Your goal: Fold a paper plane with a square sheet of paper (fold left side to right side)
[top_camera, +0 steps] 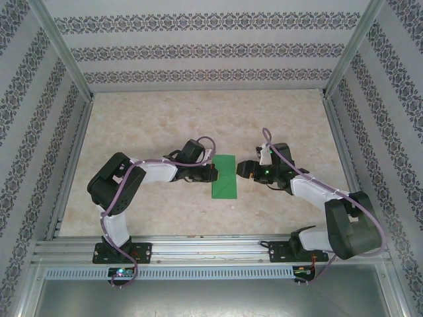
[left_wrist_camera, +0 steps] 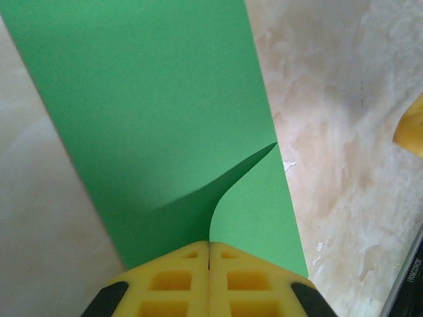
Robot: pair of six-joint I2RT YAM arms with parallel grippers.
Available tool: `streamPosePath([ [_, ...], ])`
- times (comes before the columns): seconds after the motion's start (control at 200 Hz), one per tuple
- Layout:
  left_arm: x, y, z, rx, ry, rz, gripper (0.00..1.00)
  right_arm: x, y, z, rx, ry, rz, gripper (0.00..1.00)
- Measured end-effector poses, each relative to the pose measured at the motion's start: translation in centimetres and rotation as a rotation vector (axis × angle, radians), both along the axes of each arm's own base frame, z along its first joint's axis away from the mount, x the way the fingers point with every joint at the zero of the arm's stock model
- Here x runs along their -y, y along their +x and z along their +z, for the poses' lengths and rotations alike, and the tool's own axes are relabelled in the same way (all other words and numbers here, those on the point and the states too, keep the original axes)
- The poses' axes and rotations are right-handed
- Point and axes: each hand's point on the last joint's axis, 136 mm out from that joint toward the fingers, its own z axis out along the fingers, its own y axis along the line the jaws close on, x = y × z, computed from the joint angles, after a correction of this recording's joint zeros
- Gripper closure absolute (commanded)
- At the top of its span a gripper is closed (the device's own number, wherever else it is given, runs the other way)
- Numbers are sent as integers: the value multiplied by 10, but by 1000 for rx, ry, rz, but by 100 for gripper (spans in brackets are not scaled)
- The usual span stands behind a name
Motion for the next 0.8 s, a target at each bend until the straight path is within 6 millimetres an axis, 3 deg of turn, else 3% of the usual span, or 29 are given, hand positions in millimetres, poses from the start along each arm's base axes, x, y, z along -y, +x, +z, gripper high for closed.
streamPosePath([
  [0.165,-1,-1,0,22,-15,3,100,0,-2,0,-7,14,6,37],
  [0.46,-10,-2,10,80,-18,34,100,-5,-2,6,9,62,12,29],
  [0.629,-14,-1,14,114,-42,66,100,-11,2,12,26,108,15,33],
  [0.799,-18,-1,12,125,-47,93,100,-26,1,3,-1,132,41,38],
])
